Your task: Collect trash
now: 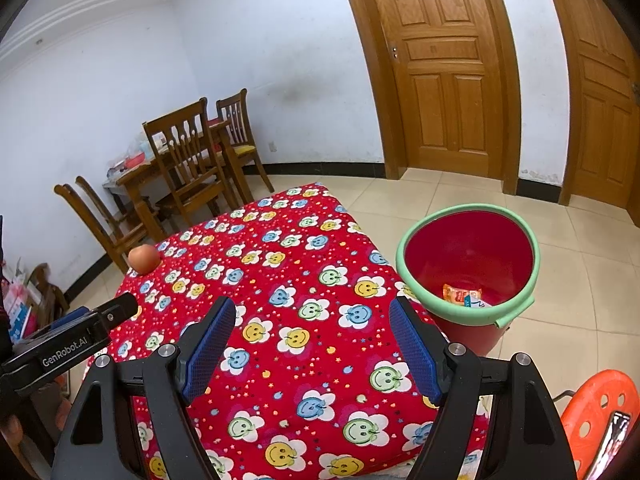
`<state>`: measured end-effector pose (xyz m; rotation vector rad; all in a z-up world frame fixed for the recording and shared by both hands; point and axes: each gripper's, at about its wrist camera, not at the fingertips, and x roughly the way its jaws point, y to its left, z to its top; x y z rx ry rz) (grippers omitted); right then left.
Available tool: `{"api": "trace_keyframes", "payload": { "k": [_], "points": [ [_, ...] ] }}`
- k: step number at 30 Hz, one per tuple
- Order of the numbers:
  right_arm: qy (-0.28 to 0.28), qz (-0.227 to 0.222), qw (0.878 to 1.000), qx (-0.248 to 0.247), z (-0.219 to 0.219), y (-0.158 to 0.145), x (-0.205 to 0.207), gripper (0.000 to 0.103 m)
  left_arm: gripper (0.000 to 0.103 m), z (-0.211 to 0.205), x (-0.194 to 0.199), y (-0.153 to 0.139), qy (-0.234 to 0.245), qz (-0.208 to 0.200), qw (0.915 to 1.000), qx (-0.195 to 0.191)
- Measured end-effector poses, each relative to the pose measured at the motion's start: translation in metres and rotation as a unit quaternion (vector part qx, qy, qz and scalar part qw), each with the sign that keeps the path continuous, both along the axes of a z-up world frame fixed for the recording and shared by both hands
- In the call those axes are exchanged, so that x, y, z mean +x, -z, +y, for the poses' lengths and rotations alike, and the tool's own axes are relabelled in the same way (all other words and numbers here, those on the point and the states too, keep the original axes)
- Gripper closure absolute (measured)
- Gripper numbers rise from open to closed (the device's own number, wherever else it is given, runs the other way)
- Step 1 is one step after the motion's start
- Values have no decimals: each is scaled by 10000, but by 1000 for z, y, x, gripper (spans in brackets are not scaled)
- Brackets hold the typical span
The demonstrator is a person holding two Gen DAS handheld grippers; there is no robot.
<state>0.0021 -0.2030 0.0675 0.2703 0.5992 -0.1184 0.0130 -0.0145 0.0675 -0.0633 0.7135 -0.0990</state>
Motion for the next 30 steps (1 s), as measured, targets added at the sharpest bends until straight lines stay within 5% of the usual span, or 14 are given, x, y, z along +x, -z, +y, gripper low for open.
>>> {"api": "trace_keyframes", "payload": {
  "k": [30],
  "points": [
    [-25,14,10000,-26,2,2,1,23,14,0,-1,0,-3,12,10000,-12]
  ]
}}
